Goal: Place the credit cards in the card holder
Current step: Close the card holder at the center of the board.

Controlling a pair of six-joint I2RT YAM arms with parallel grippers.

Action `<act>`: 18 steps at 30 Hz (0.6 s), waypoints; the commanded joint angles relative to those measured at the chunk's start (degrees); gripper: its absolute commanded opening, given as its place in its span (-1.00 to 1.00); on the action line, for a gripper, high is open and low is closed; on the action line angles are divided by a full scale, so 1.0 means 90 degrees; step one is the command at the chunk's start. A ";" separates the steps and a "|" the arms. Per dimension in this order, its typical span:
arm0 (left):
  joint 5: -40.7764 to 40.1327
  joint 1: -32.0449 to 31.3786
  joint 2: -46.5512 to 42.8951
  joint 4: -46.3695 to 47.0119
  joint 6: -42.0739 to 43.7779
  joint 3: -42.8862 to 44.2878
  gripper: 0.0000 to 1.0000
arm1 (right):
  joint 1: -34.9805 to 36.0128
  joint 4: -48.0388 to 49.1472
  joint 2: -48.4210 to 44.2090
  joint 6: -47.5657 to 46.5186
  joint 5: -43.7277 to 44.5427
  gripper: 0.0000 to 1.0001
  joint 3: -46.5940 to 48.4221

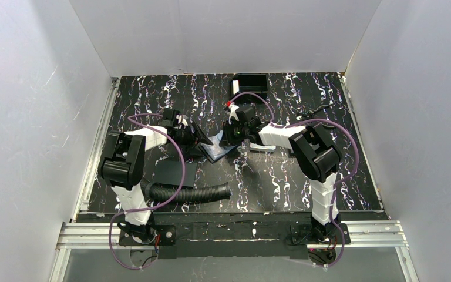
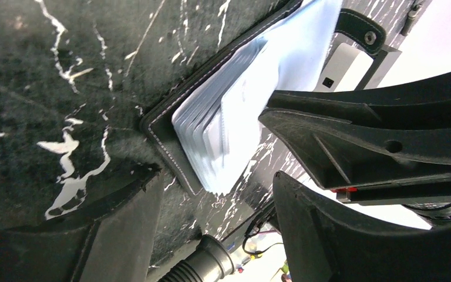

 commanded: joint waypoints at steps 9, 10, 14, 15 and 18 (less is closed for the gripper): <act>0.0530 -0.0312 0.0034 0.1086 -0.0381 -0.0011 0.29 | -0.0066 -0.0271 0.0258 -0.0029 0.0269 -0.52 -0.0330; 0.0507 -0.0316 -0.0060 0.1085 -0.0395 -0.0001 0.28 | -0.0072 -0.0253 0.0245 0.0022 0.0218 -0.51 -0.0338; 0.0440 -0.0336 -0.0443 0.1087 -0.0539 0.0071 0.22 | -0.0073 -0.0050 0.0181 0.0278 -0.0057 -0.43 -0.0388; 0.0421 -0.0346 -0.0521 0.1087 -0.0568 0.0085 0.22 | -0.0073 0.0001 0.0162 0.0342 -0.0117 -0.41 -0.0398; 0.0377 -0.0355 -0.0697 0.1088 -0.0612 0.0161 0.22 | -0.0083 0.0109 0.0075 0.0490 -0.0282 -0.34 -0.0424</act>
